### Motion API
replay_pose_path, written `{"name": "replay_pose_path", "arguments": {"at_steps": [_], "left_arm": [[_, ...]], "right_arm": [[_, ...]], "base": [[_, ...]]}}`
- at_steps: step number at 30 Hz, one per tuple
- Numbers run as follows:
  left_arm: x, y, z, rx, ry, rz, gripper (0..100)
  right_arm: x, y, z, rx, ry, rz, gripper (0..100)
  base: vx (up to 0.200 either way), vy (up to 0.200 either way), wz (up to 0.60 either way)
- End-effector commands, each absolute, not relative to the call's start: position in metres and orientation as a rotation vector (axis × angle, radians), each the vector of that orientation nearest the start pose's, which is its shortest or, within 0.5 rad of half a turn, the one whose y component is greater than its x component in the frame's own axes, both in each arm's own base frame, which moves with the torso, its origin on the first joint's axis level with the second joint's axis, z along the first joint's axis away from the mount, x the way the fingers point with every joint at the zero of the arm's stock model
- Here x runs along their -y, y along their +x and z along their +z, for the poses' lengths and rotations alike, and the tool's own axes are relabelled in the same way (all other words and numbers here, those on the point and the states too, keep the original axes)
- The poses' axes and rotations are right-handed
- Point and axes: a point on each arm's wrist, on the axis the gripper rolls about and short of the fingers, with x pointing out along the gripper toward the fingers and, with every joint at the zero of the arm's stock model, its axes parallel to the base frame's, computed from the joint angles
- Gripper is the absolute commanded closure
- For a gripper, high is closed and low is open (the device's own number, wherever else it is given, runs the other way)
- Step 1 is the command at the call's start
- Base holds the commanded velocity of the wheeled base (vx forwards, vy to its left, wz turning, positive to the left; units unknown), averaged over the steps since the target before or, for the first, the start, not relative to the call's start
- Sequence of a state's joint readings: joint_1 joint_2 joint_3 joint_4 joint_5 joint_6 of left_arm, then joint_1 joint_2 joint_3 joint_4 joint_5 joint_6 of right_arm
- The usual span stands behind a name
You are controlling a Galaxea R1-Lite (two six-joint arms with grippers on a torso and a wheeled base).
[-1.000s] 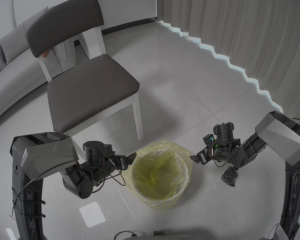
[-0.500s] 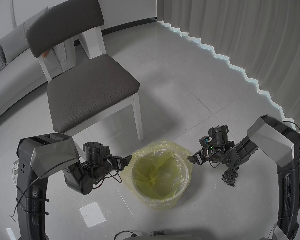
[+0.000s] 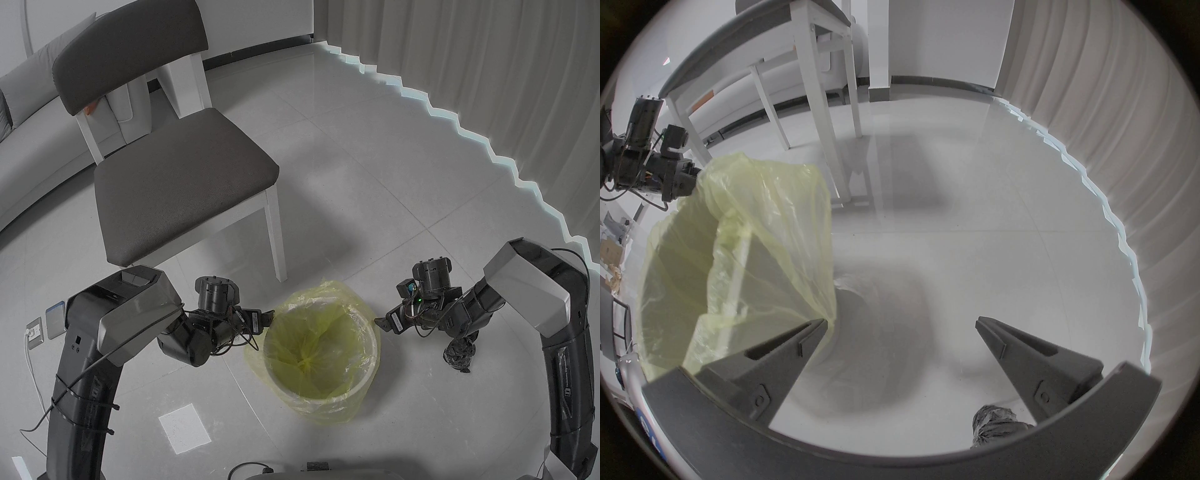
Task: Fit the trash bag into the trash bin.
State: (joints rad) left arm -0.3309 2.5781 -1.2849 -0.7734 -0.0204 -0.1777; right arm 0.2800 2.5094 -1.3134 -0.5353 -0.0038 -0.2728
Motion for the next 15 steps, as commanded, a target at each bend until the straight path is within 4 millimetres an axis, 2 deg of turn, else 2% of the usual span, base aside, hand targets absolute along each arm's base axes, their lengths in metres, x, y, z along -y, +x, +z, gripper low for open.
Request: {"name": "replay_pose_path", "arguments": {"at_steps": [1, 11, 15], "left_arm": [[0.152, 0.447, -0.054, -0.579, -0.061, -0.285, 0], [0.149, 0.449, -0.050, -0.604, -0.054, -0.277, 0], [0.136, 0.449, -0.051, -0.617, -0.050, -0.253, 0]], "right_arm": [[-0.122, 0.444, -0.039, -0.666, -0.358, 0.348, 0], [-0.124, 0.440, -0.048, -0.713, -0.368, 0.366, 0], [-0.124, 0.436, -0.049, -0.725, -0.370, 0.373, 0]], "base": [[0.000, 0.000, 0.00], [0.000, 0.000, 0.00], [0.000, 0.000, 0.00]]}}
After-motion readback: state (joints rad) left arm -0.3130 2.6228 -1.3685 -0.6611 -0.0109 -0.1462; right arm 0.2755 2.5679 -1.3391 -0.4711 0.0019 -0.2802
